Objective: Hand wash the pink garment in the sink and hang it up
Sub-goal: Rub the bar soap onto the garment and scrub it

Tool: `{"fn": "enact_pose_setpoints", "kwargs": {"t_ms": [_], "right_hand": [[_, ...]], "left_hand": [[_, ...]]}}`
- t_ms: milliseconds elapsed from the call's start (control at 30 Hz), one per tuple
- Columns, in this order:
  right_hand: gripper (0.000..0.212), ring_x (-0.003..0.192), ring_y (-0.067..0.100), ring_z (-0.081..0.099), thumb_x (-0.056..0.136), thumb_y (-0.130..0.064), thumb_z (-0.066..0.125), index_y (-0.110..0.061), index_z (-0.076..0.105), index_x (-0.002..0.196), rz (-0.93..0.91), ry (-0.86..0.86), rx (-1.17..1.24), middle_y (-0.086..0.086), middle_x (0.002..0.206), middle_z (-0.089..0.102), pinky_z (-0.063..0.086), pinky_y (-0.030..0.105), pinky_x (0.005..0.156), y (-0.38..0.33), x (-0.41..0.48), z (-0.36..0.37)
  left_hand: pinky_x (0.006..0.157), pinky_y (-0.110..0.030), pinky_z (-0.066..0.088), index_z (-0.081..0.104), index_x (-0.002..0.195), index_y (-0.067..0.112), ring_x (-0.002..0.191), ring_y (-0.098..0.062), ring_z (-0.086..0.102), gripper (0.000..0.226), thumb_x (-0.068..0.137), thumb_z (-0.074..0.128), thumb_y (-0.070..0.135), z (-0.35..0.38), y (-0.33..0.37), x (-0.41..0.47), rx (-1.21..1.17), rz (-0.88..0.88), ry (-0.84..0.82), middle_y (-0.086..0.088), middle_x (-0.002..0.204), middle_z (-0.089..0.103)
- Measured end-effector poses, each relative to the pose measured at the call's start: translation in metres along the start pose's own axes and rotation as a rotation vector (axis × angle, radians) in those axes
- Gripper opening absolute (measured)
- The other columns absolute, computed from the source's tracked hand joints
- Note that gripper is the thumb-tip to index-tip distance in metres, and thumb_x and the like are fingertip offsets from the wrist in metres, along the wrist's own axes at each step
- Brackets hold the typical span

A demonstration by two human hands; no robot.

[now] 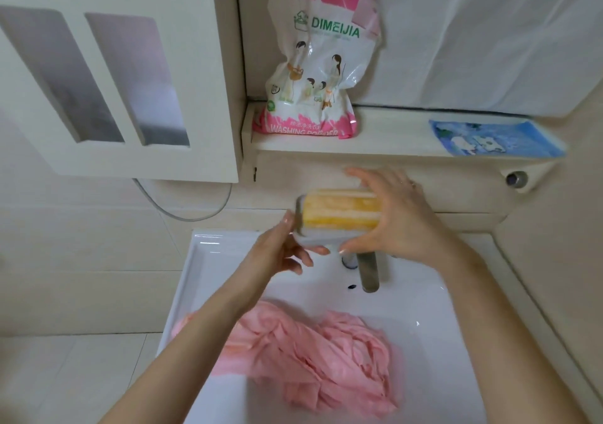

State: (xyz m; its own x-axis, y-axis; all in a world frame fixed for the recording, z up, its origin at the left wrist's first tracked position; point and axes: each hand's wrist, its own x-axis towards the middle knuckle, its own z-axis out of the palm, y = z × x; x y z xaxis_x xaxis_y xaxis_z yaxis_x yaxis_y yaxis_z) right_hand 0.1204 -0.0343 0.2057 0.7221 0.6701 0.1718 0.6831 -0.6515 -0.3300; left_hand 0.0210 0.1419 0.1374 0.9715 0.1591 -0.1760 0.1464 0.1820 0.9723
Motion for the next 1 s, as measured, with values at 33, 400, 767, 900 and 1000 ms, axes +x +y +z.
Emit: {"fn": "enact_pose_setpoints", "kwargs": {"t_ms": [33, 400, 767, 900, 1000], "right_hand": [[0.113, 0.120, 0.011, 0.029, 0.045, -0.064, 0.081, -0.041, 0.029, 0.143, -0.020, 0.003, -0.006, -0.013, 0.125, 0.038, 0.019, 0.024, 0.096, -0.002, 0.001, 0.013], [0.051, 0.101, 0.019, 0.057, 0.075, -0.048, 0.074, -0.025, 0.055, 0.116, 0.175, 0.698, 0.742, -0.003, 0.108, 0.061, 0.048, 0.037, 0.088, -0.016, 0.079, -0.003], [0.008, 0.081, 0.021, 0.069, 0.078, -0.012, 0.073, -0.013, 0.068, 0.083, 0.274, 0.574, 1.025, 0.002, 0.083, 0.072, 0.056, 0.046, 0.081, -0.013, 0.151, -0.021], [0.017, 0.077, 0.012, 0.068, 0.081, 0.002, 0.068, -0.014, 0.065, 0.085, 0.109, 0.719, 1.062, -0.008, 0.079, 0.071, 0.057, 0.036, 0.077, -0.023, 0.096, -0.036], [0.026, 0.079, 0.011, 0.070, 0.080, 0.004, 0.068, -0.022, 0.067, 0.084, 0.131, 0.749, 1.073, -0.010, 0.079, 0.074, 0.056, 0.031, 0.073, -0.011, 0.036, -0.043]], "left_hand": [[0.054, -0.023, 0.045, 0.062, 0.099, 0.007, 0.059, -0.016, 0.056, 0.050, 0.094, 0.035, 0.049, 0.000, 0.005, 0.003, 0.007, 0.002, 0.017, -0.010, 0.074, 0.068], [0.056, -0.020, 0.046, 0.056, 0.088, -0.003, 0.051, -0.014, 0.045, 0.044, 0.104, 0.031, 0.029, -0.034, 0.006, 0.007, 0.032, 0.002, 0.198, -0.019, 0.070, 0.062], [0.053, -0.021, 0.045, 0.055, 0.088, 0.000, 0.055, -0.017, 0.044, 0.040, 0.103, 0.032, 0.030, -0.042, 0.004, 0.005, -0.024, 0.067, 0.221, -0.012, 0.065, 0.063], [0.053, -0.019, 0.044, 0.054, 0.086, 0.000, 0.051, -0.016, 0.042, 0.041, 0.103, 0.032, 0.031, -0.053, -0.013, -0.001, 0.026, 0.009, 0.225, -0.009, 0.058, 0.060], [0.054, -0.019, 0.046, 0.058, 0.093, -0.001, 0.051, -0.014, 0.043, 0.046, 0.102, 0.033, 0.037, -0.067, -0.042, 0.001, 0.050, -0.086, 0.230, -0.012, 0.066, 0.062]]}}
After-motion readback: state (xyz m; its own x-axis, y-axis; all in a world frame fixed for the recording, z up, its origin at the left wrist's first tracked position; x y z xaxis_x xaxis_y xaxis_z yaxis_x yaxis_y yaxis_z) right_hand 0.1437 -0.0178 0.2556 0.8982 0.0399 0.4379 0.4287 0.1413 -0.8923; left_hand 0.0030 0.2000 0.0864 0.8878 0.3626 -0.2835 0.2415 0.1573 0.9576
